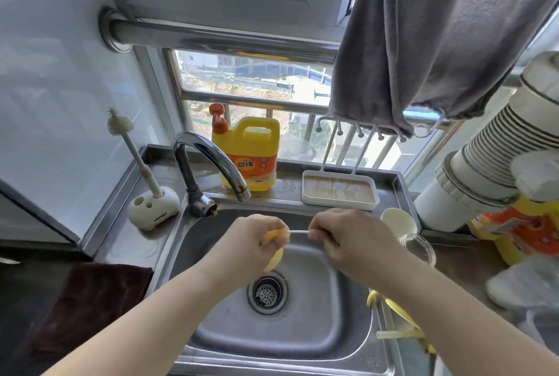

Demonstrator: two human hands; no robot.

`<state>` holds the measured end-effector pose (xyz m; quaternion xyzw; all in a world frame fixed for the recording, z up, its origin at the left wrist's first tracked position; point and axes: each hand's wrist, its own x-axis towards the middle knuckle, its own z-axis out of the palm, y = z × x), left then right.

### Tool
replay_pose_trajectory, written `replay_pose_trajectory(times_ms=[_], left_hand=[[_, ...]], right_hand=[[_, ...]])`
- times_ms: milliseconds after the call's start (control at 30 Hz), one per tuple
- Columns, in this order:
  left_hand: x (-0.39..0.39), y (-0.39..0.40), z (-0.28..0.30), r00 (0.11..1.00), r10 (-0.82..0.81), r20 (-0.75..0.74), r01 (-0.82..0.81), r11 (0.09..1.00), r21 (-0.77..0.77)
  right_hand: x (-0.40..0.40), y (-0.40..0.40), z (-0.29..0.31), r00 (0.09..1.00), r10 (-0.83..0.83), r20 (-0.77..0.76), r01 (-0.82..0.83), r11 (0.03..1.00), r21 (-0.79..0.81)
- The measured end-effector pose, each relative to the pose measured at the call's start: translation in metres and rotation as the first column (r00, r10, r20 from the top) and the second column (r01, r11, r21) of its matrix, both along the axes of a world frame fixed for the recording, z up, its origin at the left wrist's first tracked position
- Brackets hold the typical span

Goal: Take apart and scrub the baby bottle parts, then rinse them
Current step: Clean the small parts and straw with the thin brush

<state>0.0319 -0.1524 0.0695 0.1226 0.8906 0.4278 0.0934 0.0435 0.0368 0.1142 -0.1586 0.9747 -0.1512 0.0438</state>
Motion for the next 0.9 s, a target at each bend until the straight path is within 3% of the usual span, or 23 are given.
replay_pose_trajectory(times_ms=[133, 267, 500, 667, 767, 900], left_hand=[[0.003, 0.000, 0.002, 0.998, -0.057, 0.036, 0.058, 0.998, -0.022], [0.003, -0.003, 0.001, 0.998, 0.007, 0.068, -0.008, 1.000, 0.022], [0.000, 0.000, 0.003, 0.988, 0.059, 0.144, -0.090, 0.972, 0.217], [-0.001, -0.003, -0.002, 0.989, 0.003, 0.150, -0.028, 0.986, 0.163], [0.002, 0.003, -0.003, 0.989, -0.025, 0.145, 0.004, 0.990, 0.143], [-0.001, -0.006, -0.012, 0.994, 0.050, 0.101, -0.056, 0.997, 0.062]], right_hand=[[0.000, 0.005, 0.004, 0.999, -0.034, 0.024, 0.034, 0.999, 0.001], [0.003, 0.006, 0.003, 0.998, 0.001, 0.066, -0.001, 1.000, -0.003], [-0.001, 0.010, -0.006, 0.971, -0.117, 0.210, 0.182, 0.929, -0.322], [-0.003, 0.020, -0.001, 0.967, -0.191, 0.171, 0.232, 0.936, -0.265], [0.000, 0.008, -0.004, 0.983, -0.106, 0.149, 0.137, 0.966, -0.217], [-0.002, 0.030, 0.006, 0.973, -0.187, 0.132, 0.212, 0.953, -0.215]])
